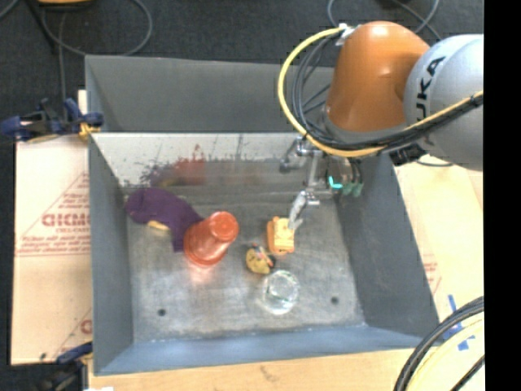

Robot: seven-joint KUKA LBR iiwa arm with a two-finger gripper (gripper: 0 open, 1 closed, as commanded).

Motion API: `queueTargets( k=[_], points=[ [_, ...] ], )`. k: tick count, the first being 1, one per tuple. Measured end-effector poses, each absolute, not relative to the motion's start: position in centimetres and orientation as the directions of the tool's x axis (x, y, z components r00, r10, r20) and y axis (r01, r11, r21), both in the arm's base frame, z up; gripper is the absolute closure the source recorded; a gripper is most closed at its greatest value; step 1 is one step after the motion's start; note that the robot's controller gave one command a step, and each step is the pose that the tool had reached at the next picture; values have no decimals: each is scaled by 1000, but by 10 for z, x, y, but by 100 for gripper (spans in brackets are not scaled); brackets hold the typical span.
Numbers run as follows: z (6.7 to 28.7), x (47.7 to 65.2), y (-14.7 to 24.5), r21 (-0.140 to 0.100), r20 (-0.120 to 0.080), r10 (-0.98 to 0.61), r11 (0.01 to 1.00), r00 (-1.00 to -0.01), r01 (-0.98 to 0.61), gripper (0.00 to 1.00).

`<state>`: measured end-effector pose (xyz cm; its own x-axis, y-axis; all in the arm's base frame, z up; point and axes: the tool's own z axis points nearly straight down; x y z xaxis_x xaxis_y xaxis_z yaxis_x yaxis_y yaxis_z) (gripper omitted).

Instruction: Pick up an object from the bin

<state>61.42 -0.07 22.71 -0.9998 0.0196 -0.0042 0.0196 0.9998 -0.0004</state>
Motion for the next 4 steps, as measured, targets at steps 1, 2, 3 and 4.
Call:
queueTargets(
  k=[1, 2, 3, 4],
  points=[
    [227, 614, -1, -1, -4, 19, 1000, -1000, 19, 0],
    [92, 628, 23, 1, -4, 72, 997, -997, 72, 100],
    [92, 628, 23, 1, -4, 72, 997, -997, 72, 100],
    [142, 626, 27, 1, 3, 73, 997, -997, 73, 100]
  ],
)
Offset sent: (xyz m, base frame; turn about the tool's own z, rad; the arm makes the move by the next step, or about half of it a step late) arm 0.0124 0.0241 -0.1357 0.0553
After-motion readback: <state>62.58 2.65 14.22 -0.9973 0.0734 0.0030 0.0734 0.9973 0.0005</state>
